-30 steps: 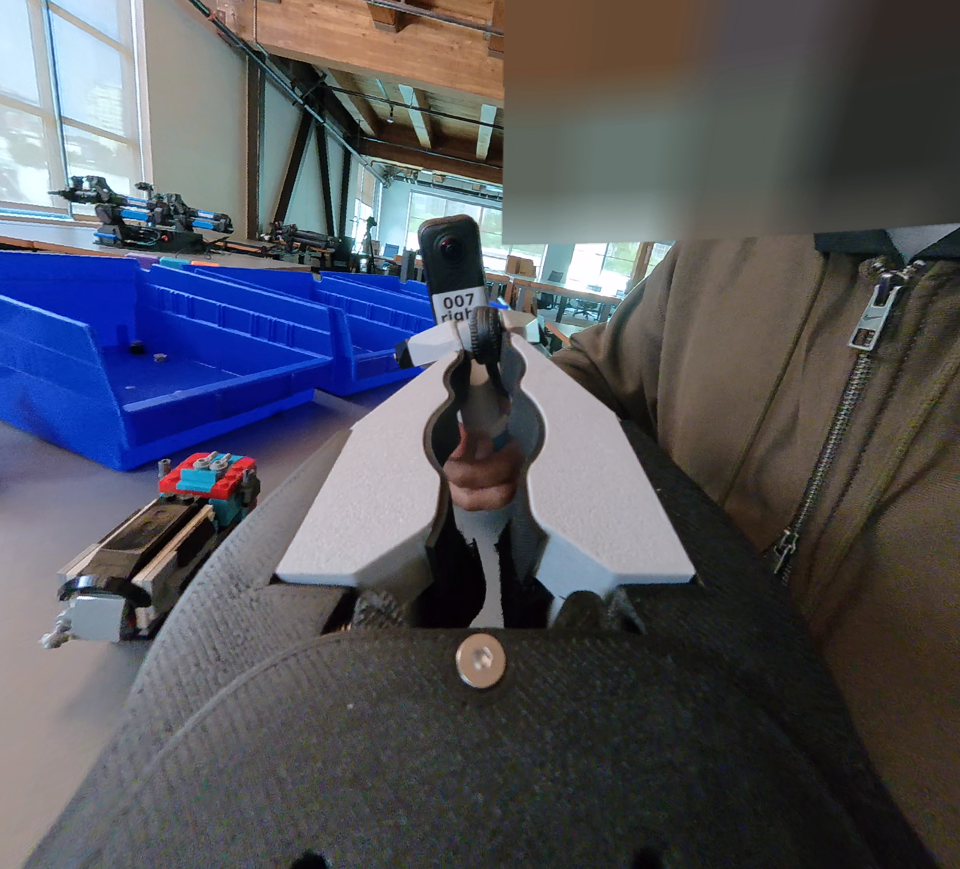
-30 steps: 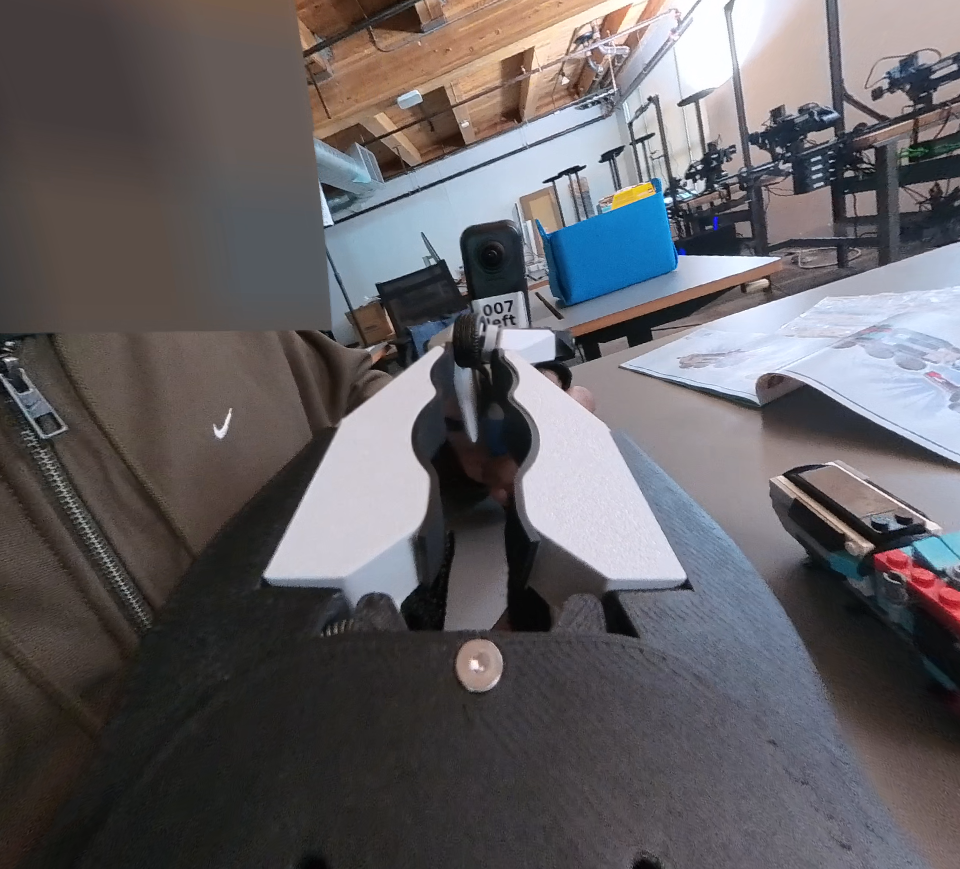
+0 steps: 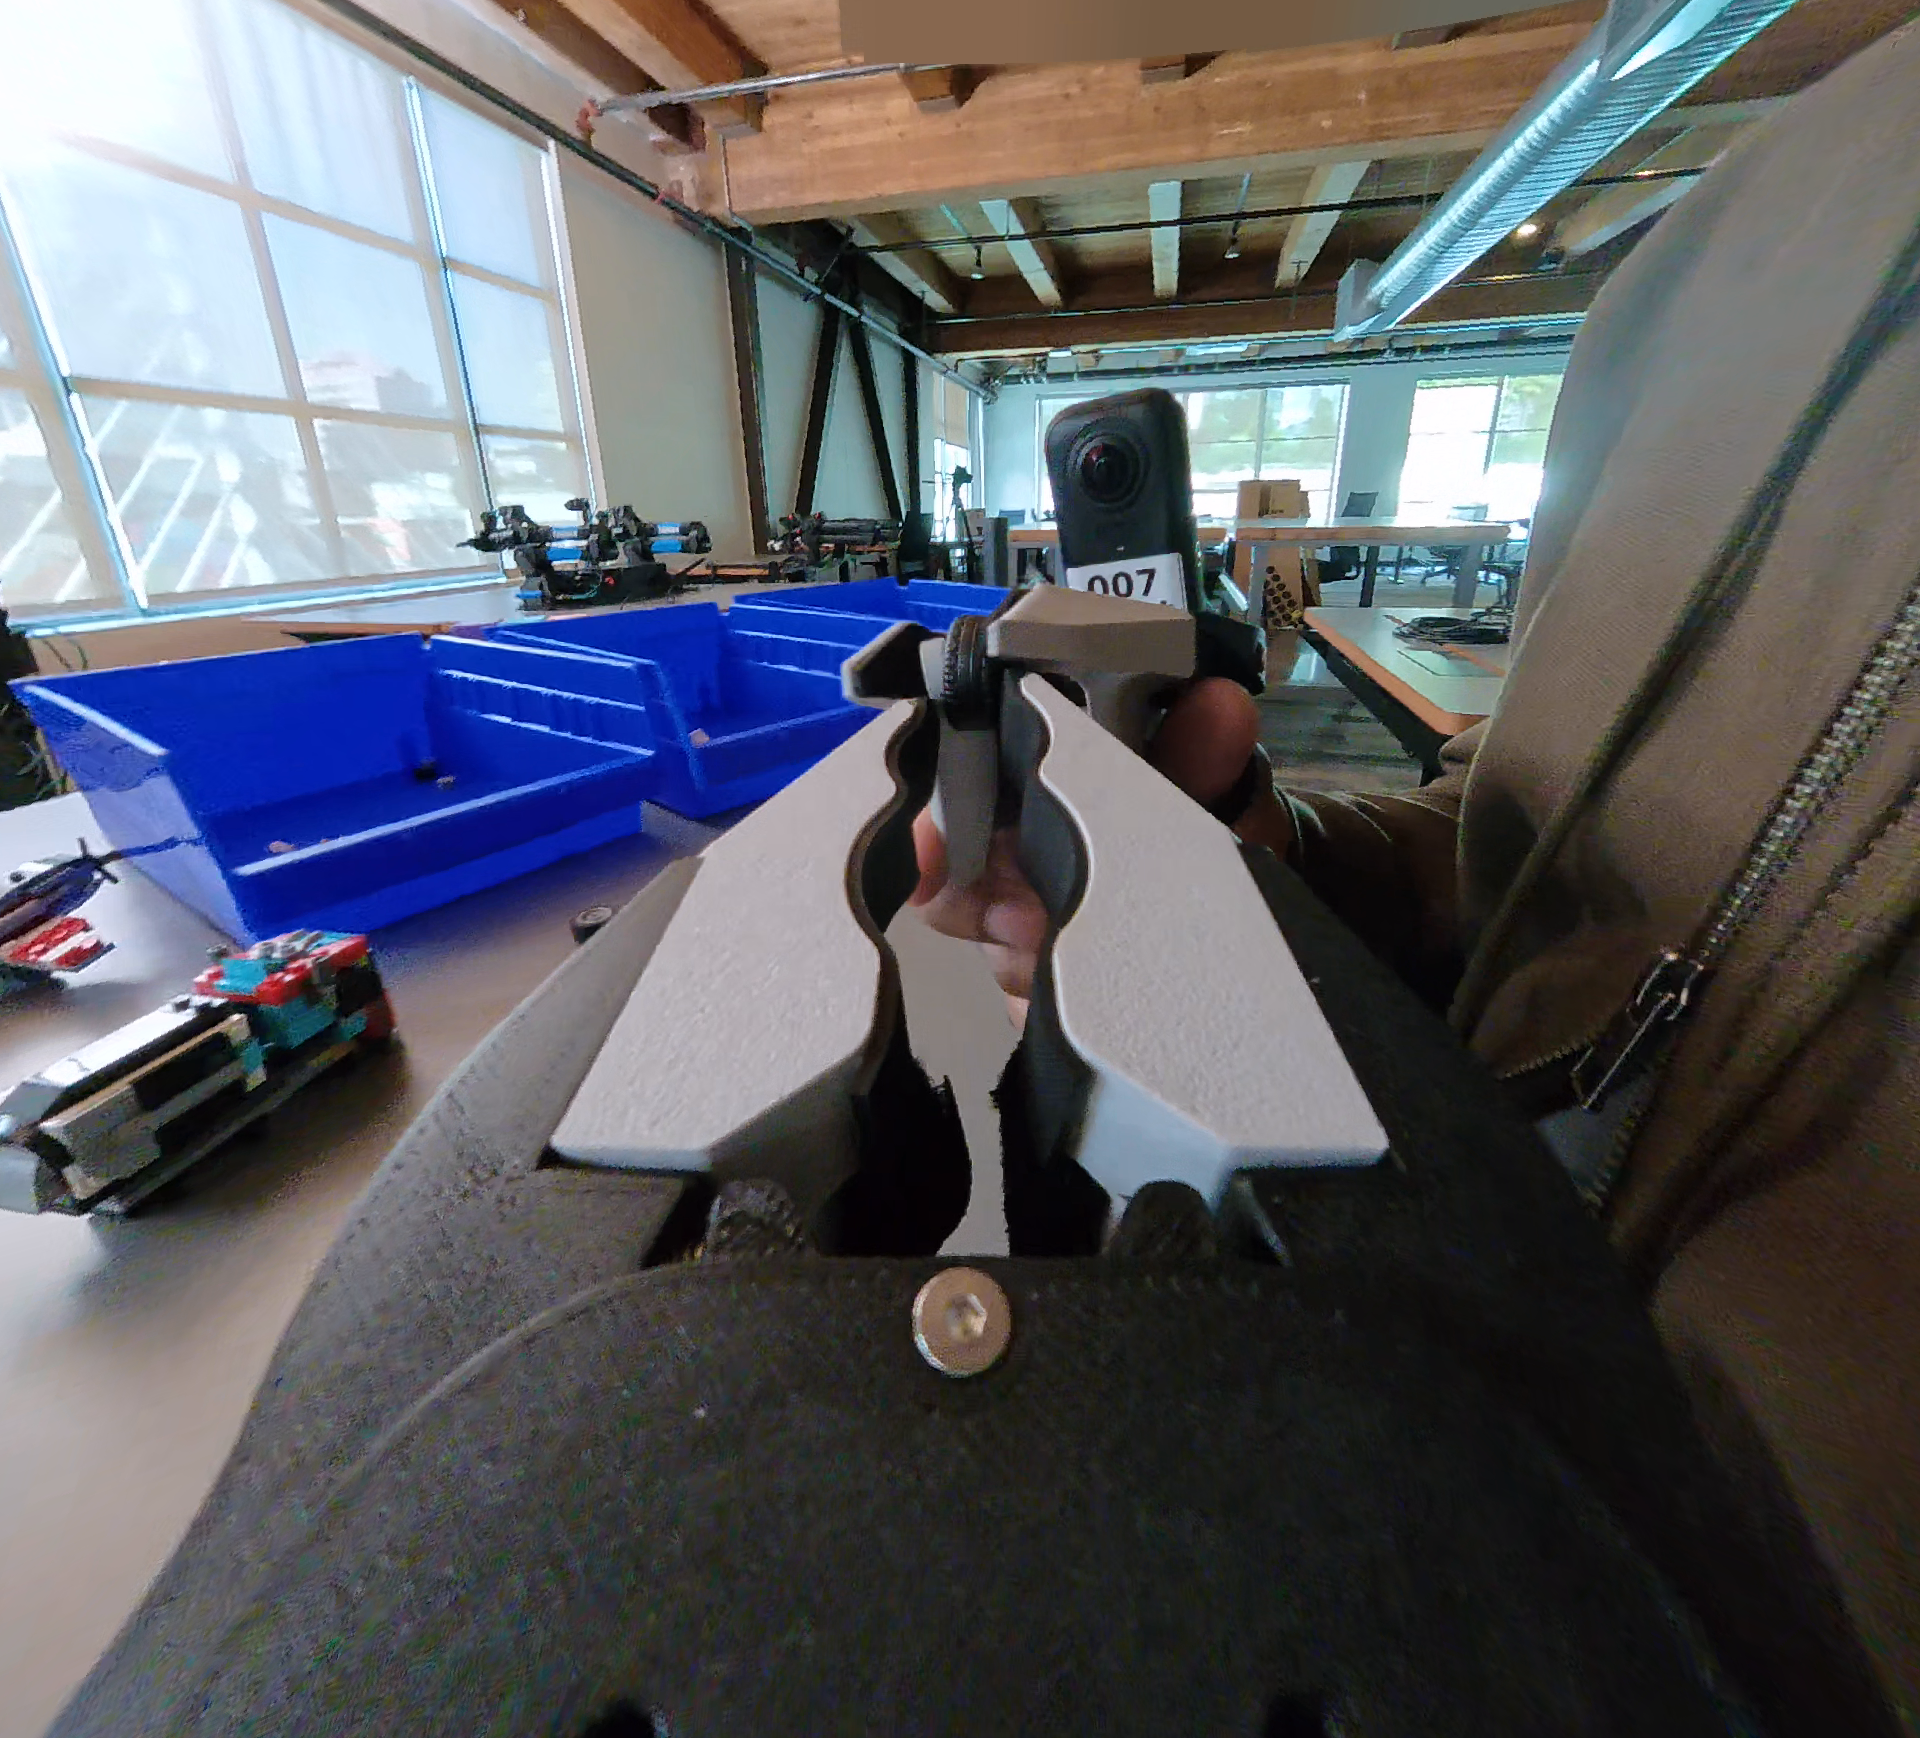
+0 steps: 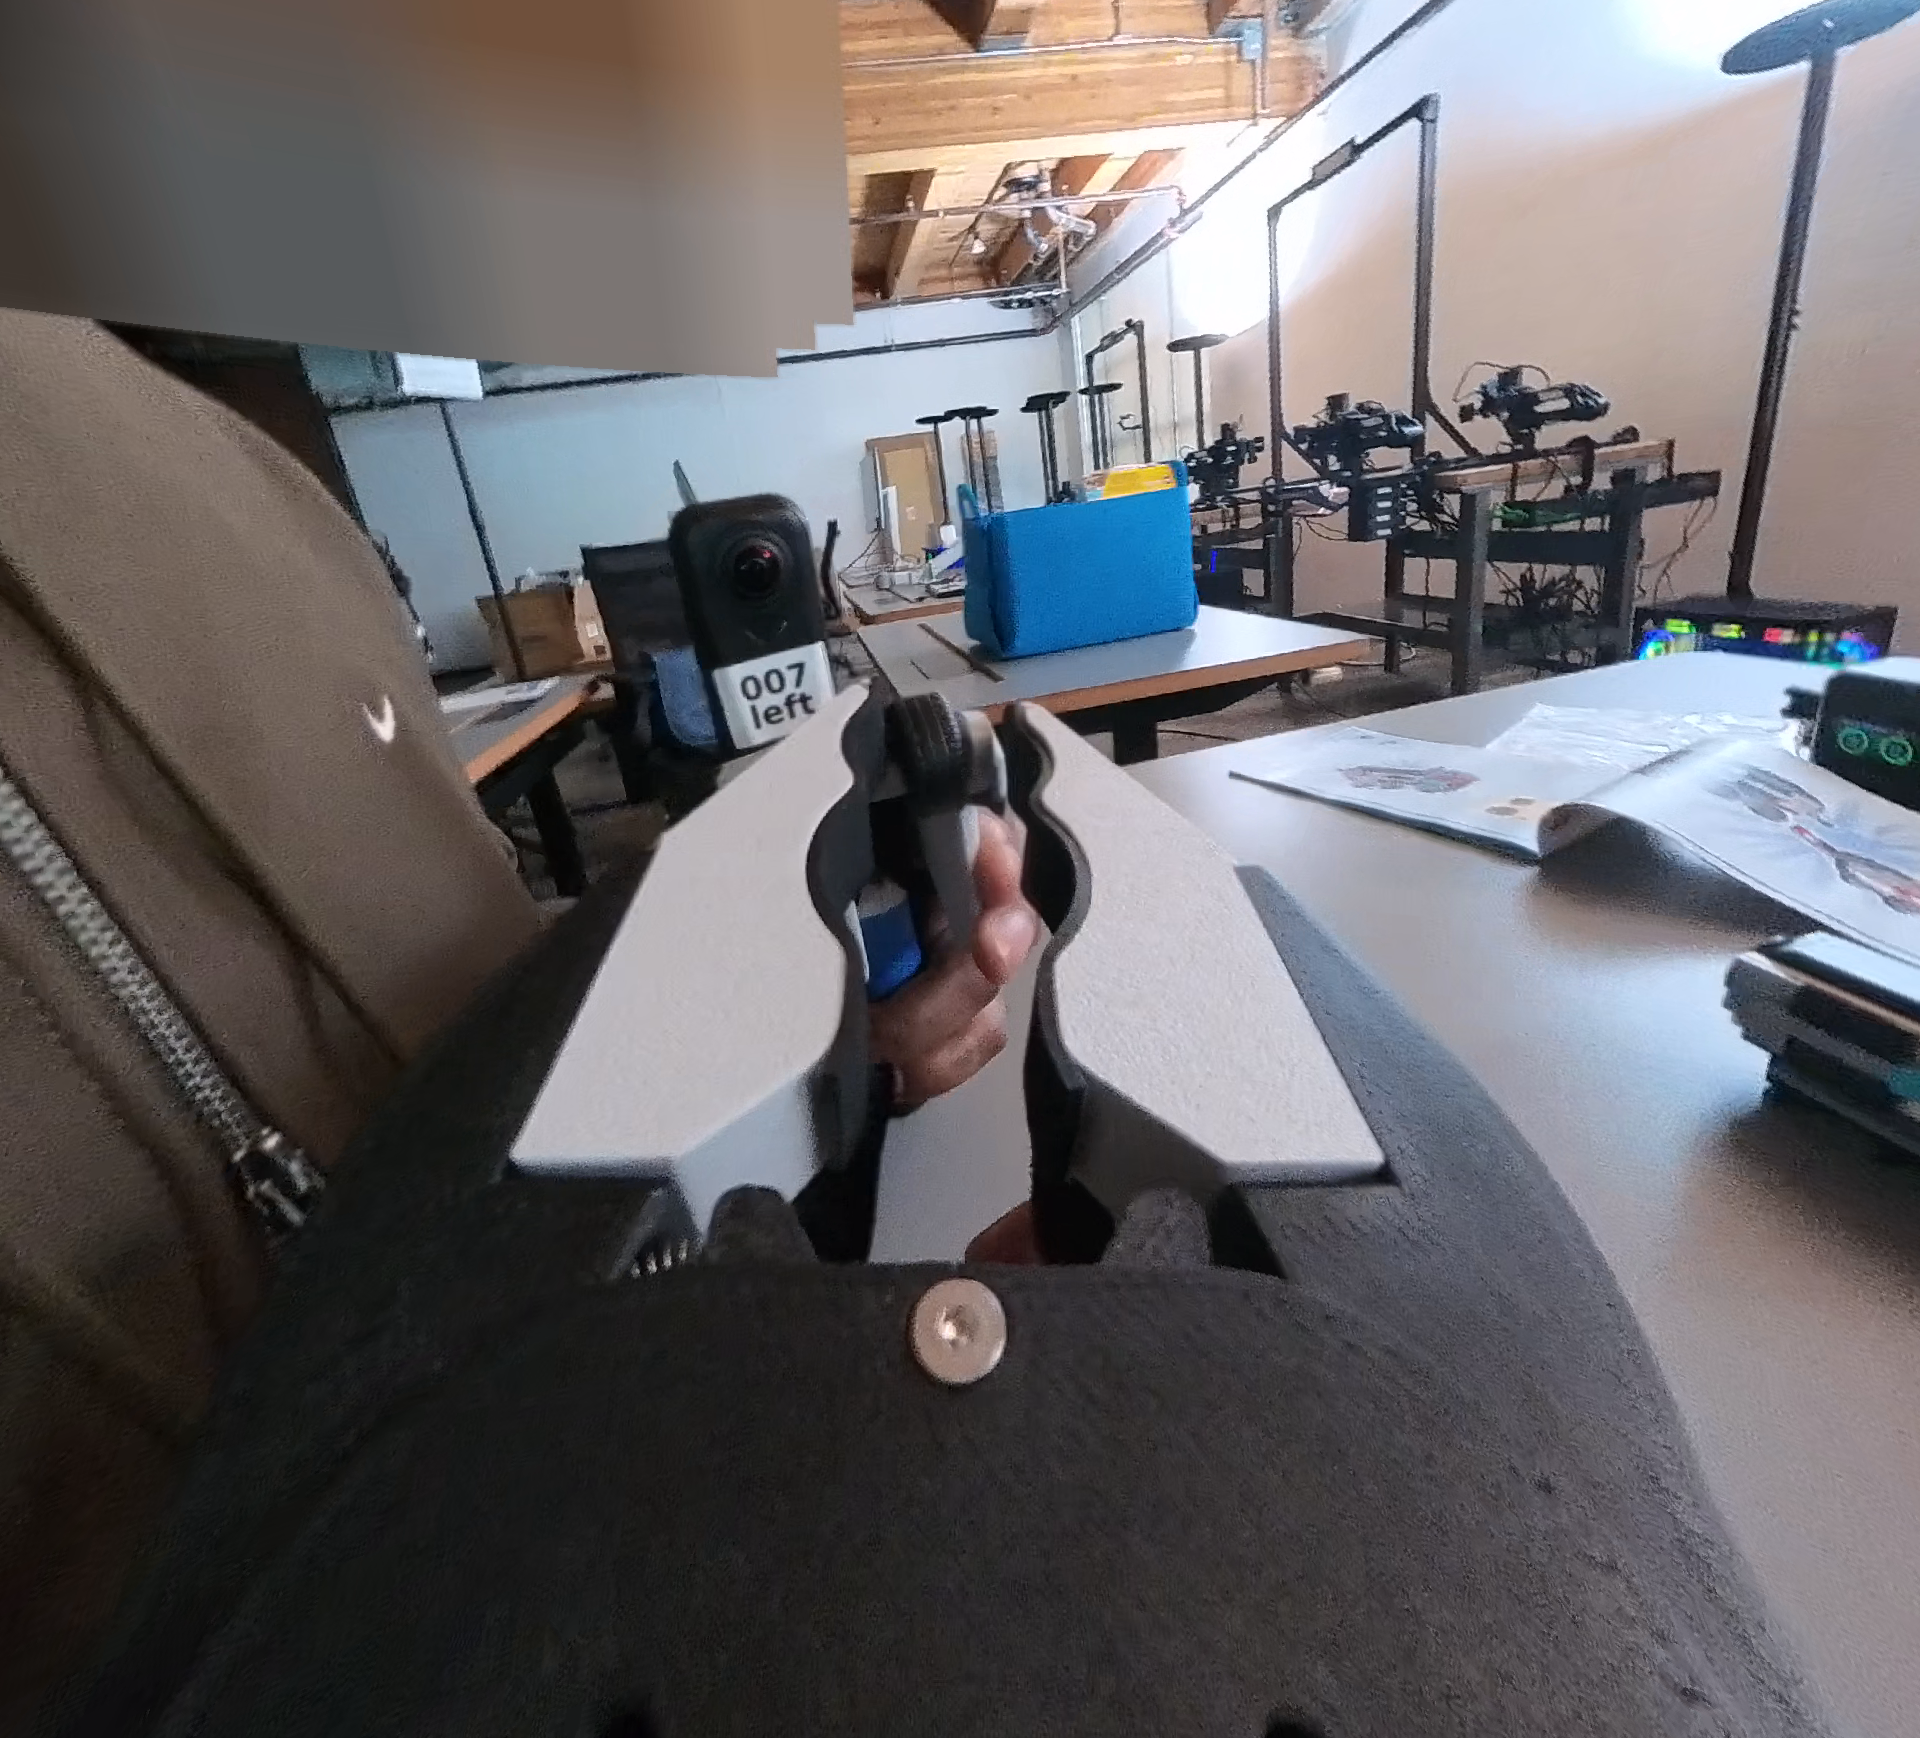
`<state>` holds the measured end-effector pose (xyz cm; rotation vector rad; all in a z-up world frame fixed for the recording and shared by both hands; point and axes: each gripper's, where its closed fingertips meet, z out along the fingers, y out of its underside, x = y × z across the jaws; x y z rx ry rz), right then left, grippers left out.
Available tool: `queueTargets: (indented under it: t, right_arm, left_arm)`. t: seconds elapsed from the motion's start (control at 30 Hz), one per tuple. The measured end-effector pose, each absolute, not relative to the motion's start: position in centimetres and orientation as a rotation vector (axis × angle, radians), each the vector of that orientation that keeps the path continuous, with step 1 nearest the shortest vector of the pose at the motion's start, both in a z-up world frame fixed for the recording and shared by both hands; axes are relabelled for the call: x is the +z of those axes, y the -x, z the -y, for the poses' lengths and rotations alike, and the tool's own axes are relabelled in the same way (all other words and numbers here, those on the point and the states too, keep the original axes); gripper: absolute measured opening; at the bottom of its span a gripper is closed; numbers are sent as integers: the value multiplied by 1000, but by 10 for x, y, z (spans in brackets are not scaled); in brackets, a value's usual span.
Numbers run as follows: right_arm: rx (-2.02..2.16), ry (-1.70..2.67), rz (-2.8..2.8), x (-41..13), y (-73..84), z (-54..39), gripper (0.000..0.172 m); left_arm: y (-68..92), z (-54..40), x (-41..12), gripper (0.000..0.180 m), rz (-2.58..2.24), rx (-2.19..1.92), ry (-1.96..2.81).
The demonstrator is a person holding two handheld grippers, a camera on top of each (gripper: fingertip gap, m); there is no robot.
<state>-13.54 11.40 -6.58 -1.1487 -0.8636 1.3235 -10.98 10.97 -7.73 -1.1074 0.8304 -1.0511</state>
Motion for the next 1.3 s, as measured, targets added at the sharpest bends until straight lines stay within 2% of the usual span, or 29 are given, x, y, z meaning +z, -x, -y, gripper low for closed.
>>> queueTargets:
  t: [0.47,0.5,0.57,0.6,0.93,1.13,1.3]
  right_arm:
    - [1218,1055,1071,-69,143,-69,16]
    - [1238,1061,1073,-69,143,-69,7]
    - [1276,1074,1076,-71,144,-72,6]
    - [1295,1082,1079,-71,145,-74,15]
    - [1571,1129,1009,-73,145,-96,16]
    - [1482,1180,1008,-83,144,-113,17]
    - [1327,1226,1014,-93,135,-131,26]
  left_arm:
    - [117,-69,-80,13,-970,-1110,985]
    - [117,-70,-80,13,-977,-1114,986]
    - [118,-74,-81,13,-992,-1117,987]
    - [119,-75,-82,13,-1001,-1120,988]
    - [120,-98,-84,13,-1005,-1217,1004]
    - [121,-116,-94,13,-969,-1184,1105]
    - [124,-126,-102,13,-968,-1094,1162]
